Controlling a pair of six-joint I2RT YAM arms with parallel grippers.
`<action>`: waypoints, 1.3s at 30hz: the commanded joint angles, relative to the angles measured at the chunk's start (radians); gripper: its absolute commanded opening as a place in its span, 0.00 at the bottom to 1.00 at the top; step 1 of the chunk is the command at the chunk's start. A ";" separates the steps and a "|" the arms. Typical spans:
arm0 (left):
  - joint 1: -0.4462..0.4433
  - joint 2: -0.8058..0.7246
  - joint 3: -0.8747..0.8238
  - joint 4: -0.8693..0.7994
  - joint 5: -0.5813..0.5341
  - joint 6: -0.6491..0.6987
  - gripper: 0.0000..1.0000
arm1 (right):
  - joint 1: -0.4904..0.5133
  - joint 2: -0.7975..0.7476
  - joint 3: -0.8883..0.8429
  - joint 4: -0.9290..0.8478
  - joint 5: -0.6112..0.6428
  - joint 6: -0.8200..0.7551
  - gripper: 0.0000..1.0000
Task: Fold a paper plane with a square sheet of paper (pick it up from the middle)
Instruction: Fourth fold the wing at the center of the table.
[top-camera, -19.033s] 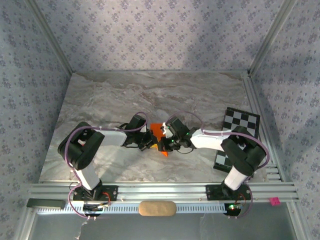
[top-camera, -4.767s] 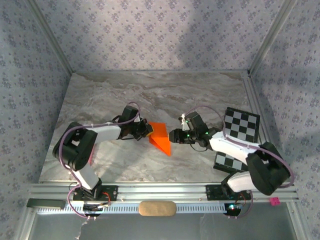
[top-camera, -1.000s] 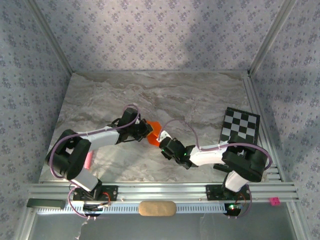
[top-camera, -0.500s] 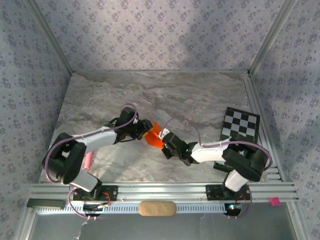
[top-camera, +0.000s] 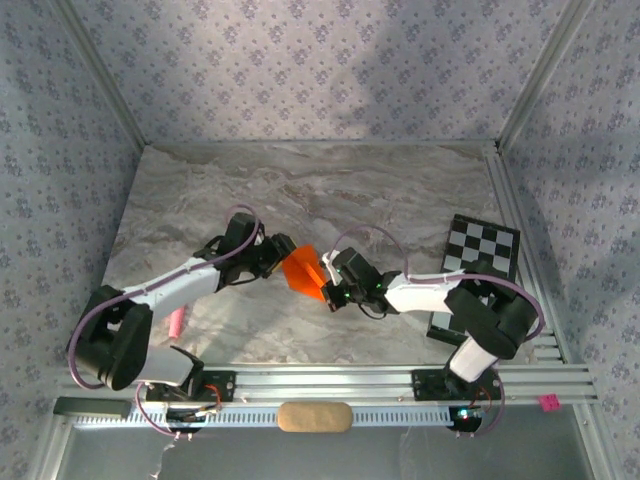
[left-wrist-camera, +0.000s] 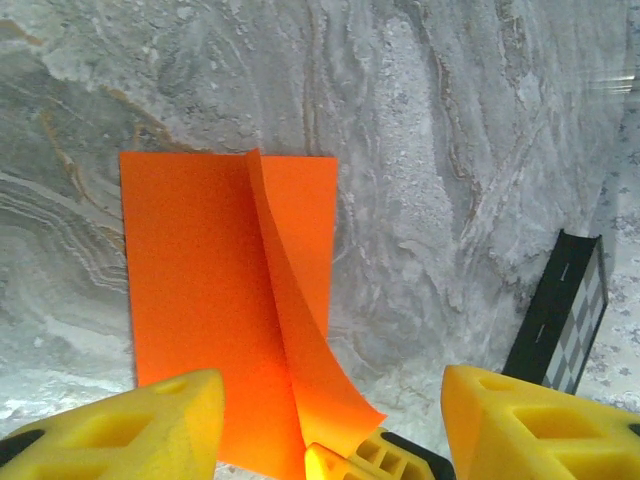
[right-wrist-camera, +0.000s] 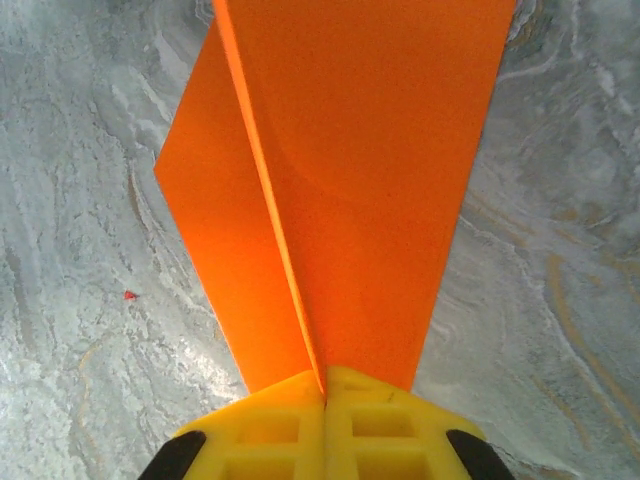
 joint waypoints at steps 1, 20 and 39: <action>0.005 -0.022 -0.010 -0.025 -0.006 0.019 0.58 | -0.022 0.029 0.033 -0.060 -0.074 0.049 0.00; 0.005 0.025 -0.031 0.046 0.057 0.025 0.18 | -0.099 0.109 0.032 -0.012 -0.263 0.212 0.00; -0.065 0.273 0.075 0.217 0.186 0.034 0.07 | -0.140 0.102 -0.048 0.077 -0.300 0.275 0.00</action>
